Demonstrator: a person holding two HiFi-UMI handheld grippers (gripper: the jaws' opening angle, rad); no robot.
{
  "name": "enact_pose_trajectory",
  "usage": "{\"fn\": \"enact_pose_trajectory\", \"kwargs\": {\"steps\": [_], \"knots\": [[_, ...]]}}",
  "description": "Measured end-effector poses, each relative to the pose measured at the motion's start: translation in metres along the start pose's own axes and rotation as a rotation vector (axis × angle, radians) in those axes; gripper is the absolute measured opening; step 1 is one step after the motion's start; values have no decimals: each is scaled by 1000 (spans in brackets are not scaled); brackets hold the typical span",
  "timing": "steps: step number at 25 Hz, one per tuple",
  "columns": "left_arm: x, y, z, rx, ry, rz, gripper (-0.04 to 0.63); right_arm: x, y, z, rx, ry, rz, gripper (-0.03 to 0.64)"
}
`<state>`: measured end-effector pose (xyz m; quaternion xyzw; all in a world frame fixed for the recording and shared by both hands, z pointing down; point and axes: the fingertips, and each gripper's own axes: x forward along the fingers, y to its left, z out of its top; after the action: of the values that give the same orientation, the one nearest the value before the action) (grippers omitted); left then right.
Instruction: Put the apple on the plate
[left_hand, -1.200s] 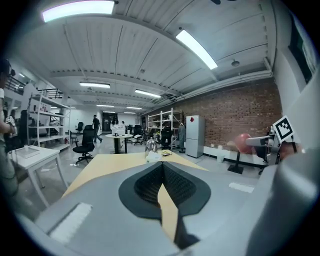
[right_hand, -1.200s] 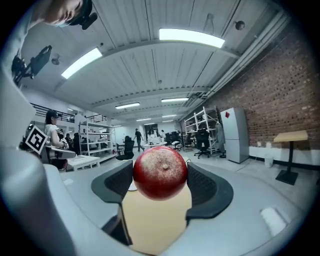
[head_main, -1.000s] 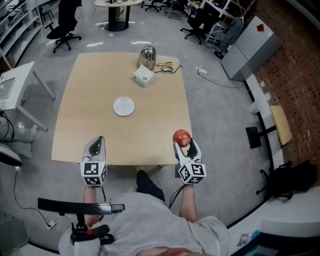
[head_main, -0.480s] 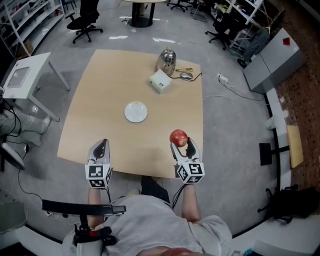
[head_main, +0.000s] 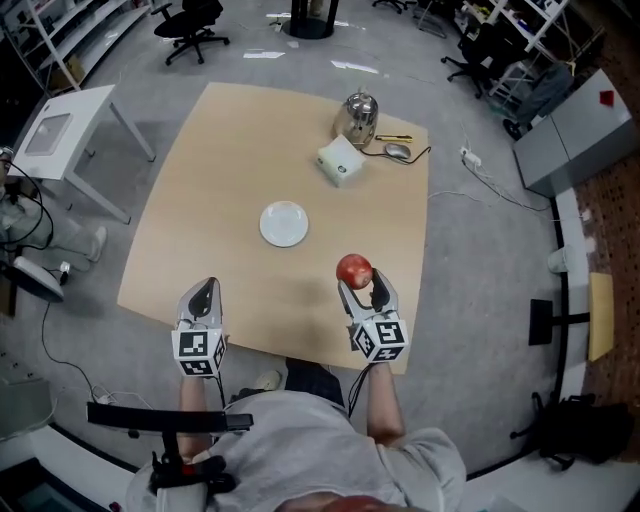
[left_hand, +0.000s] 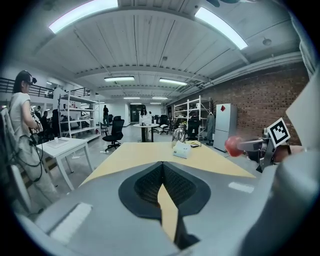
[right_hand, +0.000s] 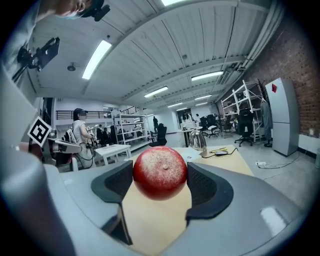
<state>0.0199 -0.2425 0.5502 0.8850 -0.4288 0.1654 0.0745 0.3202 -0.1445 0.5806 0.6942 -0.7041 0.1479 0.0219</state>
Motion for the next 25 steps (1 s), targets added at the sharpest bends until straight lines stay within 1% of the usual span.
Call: {"fn": "enact_pose_trajectory", "kwargs": {"steps": [11, 20, 25], "knots": [[8, 13, -27, -61, 74, 73, 18, 69, 3, -18, -22, 77, 112, 344], [-1, 27, -43, -89, 129, 134, 18, 122, 10, -37, -46, 130, 188, 344], [-8, 33, -49, -101, 153, 165, 18, 152, 17, -52, -87, 163, 227, 344]]}}
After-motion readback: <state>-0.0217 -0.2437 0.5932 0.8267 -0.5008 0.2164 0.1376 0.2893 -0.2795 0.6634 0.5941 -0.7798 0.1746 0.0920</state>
